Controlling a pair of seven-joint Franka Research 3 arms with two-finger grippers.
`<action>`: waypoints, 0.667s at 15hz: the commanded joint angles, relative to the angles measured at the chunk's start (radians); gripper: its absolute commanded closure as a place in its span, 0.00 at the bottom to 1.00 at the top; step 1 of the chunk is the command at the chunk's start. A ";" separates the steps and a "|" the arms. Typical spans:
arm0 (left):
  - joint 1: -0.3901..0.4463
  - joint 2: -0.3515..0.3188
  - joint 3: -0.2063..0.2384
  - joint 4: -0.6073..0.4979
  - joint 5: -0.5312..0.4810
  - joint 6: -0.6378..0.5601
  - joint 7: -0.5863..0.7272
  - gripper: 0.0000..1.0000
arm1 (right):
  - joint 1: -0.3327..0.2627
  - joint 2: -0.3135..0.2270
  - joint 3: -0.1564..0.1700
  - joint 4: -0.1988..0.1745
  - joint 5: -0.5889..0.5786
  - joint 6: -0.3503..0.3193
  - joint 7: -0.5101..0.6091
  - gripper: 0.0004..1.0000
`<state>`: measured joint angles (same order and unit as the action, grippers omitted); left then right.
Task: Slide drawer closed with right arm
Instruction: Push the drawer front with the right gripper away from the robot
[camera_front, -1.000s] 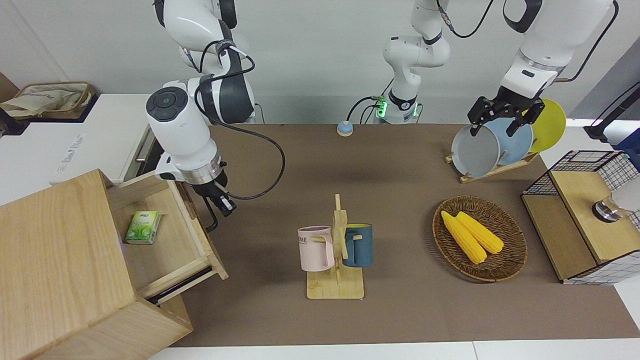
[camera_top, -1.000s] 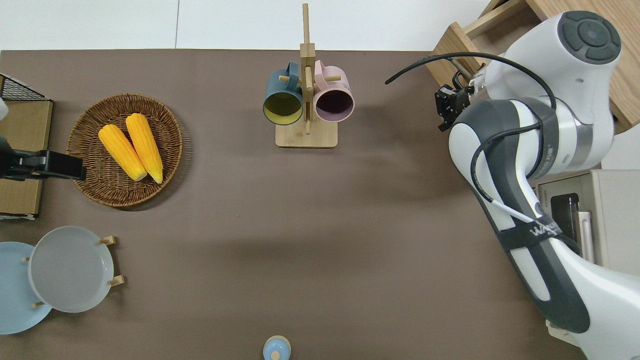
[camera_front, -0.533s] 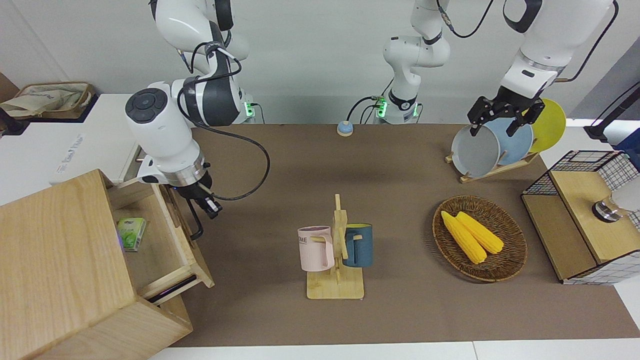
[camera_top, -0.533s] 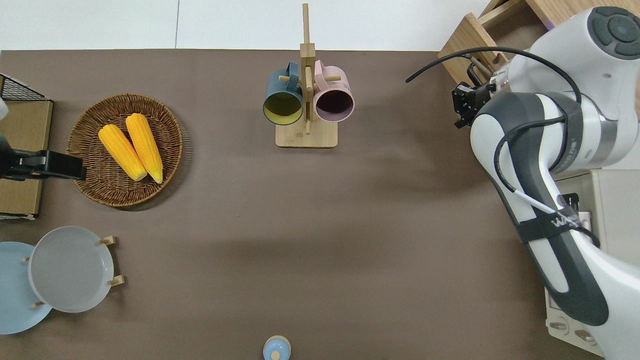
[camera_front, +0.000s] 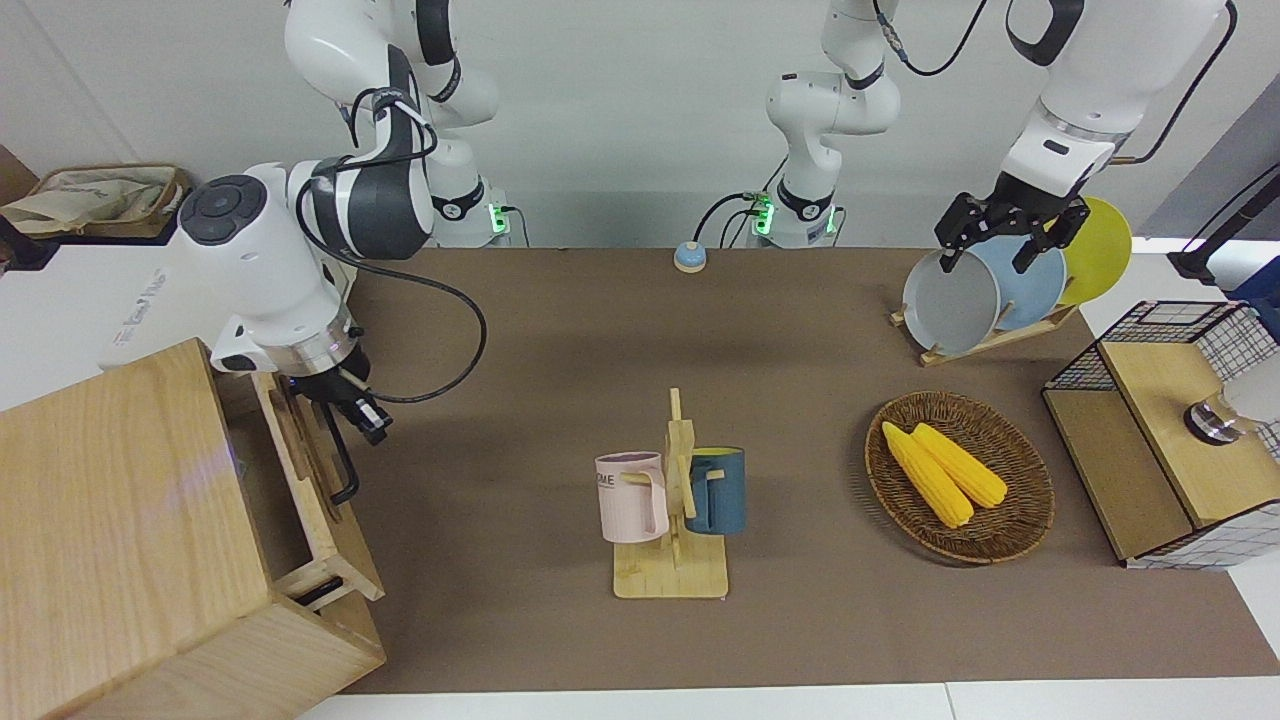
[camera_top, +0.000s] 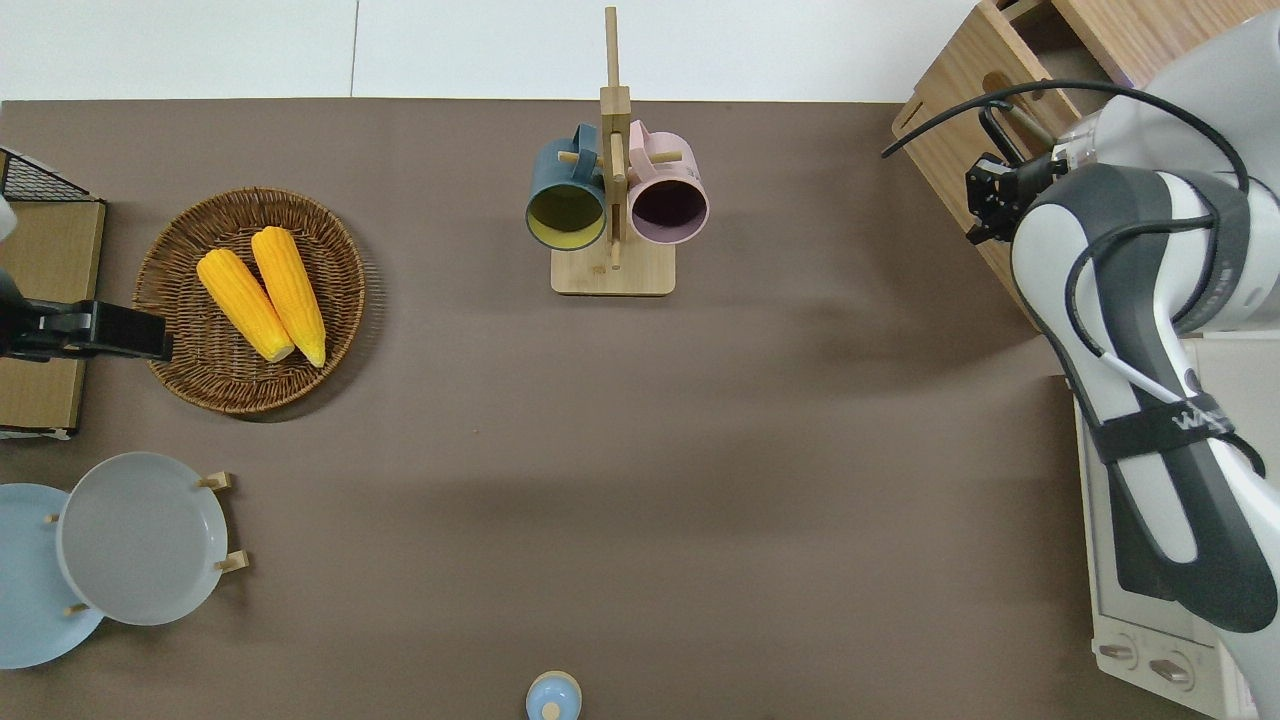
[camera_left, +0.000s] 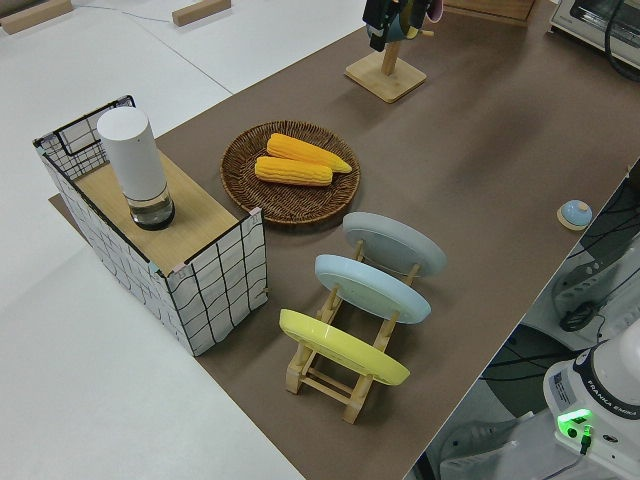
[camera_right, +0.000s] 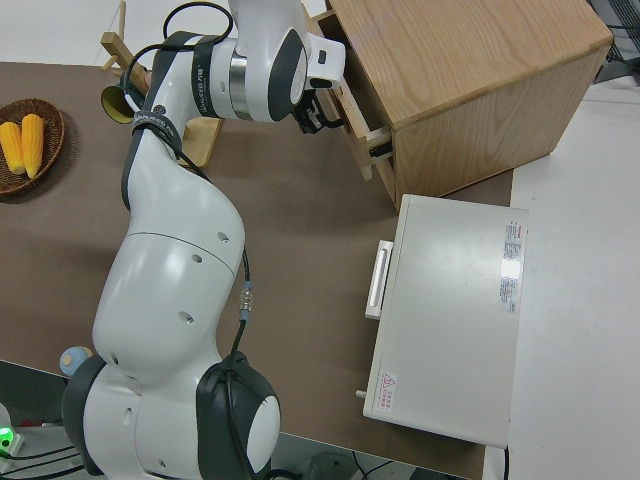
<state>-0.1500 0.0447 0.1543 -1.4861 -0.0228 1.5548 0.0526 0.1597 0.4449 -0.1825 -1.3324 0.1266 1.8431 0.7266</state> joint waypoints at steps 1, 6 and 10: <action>-0.017 0.012 0.016 0.020 0.015 0.001 0.006 0.00 | -0.037 0.011 0.005 0.022 0.004 0.016 -0.079 1.00; -0.017 0.012 0.016 0.020 0.015 0.001 0.006 0.00 | -0.074 0.012 0.006 0.022 0.004 0.016 -0.151 1.00; -0.017 0.012 0.016 0.020 0.014 0.001 0.006 0.00 | -0.101 0.014 0.009 0.022 0.005 0.018 -0.199 1.00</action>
<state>-0.1500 0.0447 0.1542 -1.4861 -0.0228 1.5548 0.0526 0.0888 0.4449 -0.1840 -1.3293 0.1265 1.8474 0.5831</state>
